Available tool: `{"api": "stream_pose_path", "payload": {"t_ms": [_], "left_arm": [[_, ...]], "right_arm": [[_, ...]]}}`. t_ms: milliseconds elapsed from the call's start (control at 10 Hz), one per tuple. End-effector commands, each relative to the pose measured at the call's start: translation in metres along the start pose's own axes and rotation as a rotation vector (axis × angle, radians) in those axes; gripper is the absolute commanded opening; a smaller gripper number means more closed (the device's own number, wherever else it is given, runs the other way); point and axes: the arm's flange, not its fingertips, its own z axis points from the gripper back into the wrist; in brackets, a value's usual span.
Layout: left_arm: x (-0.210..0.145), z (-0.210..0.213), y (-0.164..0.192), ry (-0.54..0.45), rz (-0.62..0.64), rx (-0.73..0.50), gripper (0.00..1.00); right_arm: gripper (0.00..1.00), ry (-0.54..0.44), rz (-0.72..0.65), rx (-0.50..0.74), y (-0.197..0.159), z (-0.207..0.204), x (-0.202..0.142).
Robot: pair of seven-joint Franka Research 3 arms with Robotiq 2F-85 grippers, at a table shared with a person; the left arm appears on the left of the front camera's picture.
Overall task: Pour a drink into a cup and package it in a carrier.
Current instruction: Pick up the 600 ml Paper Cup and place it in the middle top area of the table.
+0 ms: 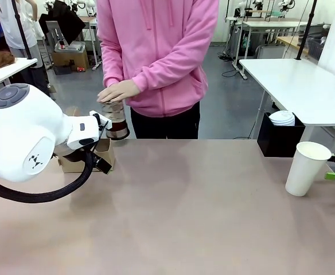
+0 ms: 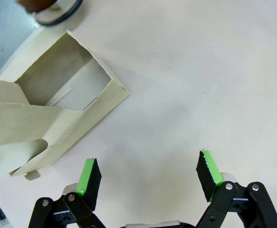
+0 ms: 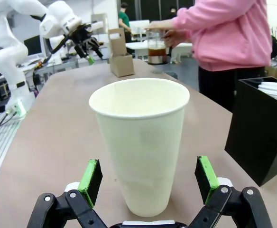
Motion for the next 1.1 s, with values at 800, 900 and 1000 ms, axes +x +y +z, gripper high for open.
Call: {"api": "stream_pose_path", "payload": {"t_ms": [800, 900, 1000], "left_arm": [[0.0, 0.0, 0.0, -0.001, 0.001, -0.001, 1.0], [0.0, 0.0, 0.0, -0.001, 0.001, -0.001, 1.0], [0.0, 0.0, 0.0, -0.001, 0.001, -0.001, 1.0]], "right_arm": [[1.0, -0.033, -0.082, 0.093, -0.021, -0.055, -0.014], [1.0, -0.042, -0.088, 0.109, -0.022, -0.061, -0.014], [1.0, -0.034, -0.09, 0.116, -0.024, -0.065, -0.015]]}}
